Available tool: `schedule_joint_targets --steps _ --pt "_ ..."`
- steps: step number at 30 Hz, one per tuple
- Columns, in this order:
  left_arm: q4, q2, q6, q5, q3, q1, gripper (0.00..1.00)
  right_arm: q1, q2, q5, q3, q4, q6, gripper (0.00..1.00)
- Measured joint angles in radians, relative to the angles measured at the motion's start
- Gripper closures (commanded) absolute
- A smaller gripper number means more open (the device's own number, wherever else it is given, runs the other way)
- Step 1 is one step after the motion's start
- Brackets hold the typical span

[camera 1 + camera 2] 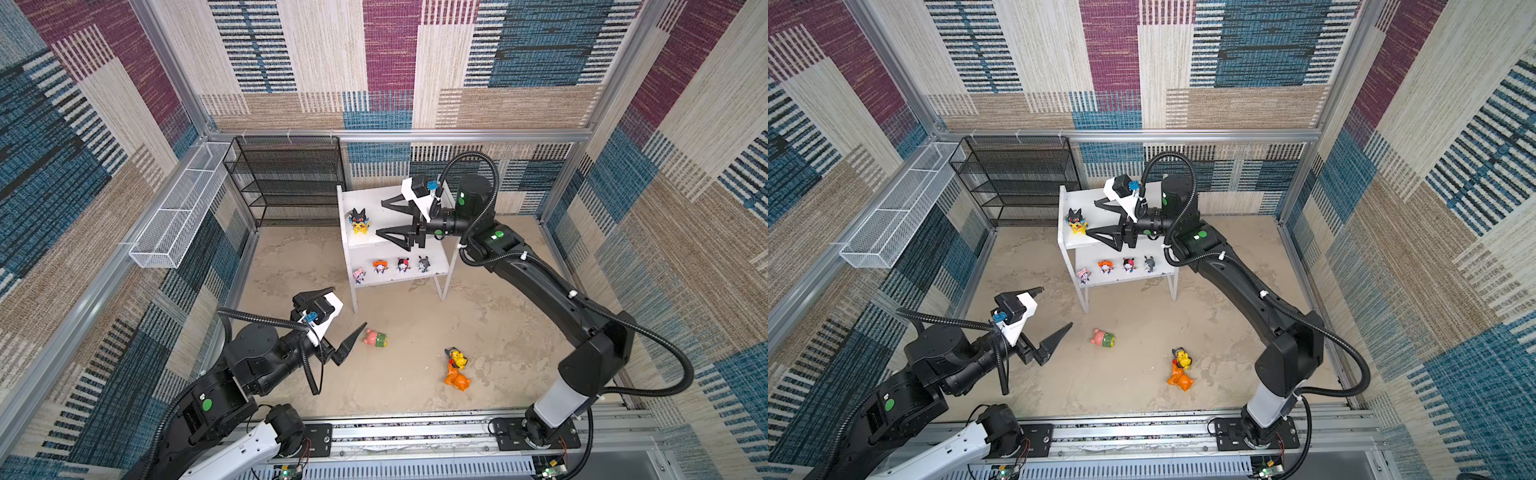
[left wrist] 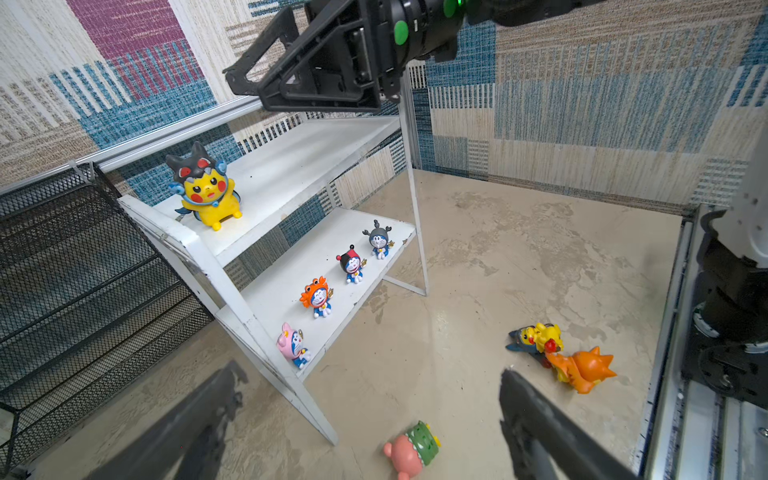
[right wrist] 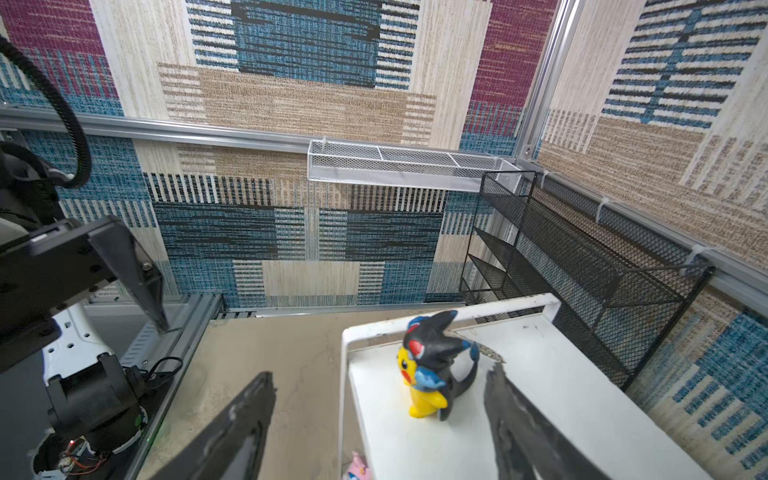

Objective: Place and organize the plastic toys onto the shelf
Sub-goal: 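Open the right gripper and withdraw it from the shelf toward the floor figures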

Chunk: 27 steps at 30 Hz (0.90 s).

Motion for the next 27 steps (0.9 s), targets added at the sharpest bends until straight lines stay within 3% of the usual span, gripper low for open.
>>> schedule_joint_targets --steps 5,9,13,16,21,27 --pt "-0.021 -0.012 0.000 -0.020 -0.003 0.000 0.01 0.113 -0.190 0.188 -0.240 -0.019 -0.021 0.06" --pt "-0.031 -0.030 -0.003 -0.032 -0.011 0.000 0.01 0.286 -0.322 0.397 -0.420 -0.053 -0.023 0.00" --pt "-0.045 -0.047 -0.007 -0.049 -0.025 0.000 0.01 0.415 -0.446 0.559 -0.645 -0.032 0.042 0.00" --pt "-0.051 -0.057 -0.010 -0.054 -0.029 0.000 0.01 0.462 -0.499 0.605 -0.823 0.016 0.115 0.00" --pt "-0.069 -0.062 -0.026 -0.056 -0.030 0.000 0.01 0.481 -0.420 0.672 -0.990 0.114 0.204 0.04" --pt "-0.086 -0.079 -0.050 -0.071 -0.034 0.000 0.01 0.485 -0.244 0.790 -1.027 0.227 0.248 0.09"
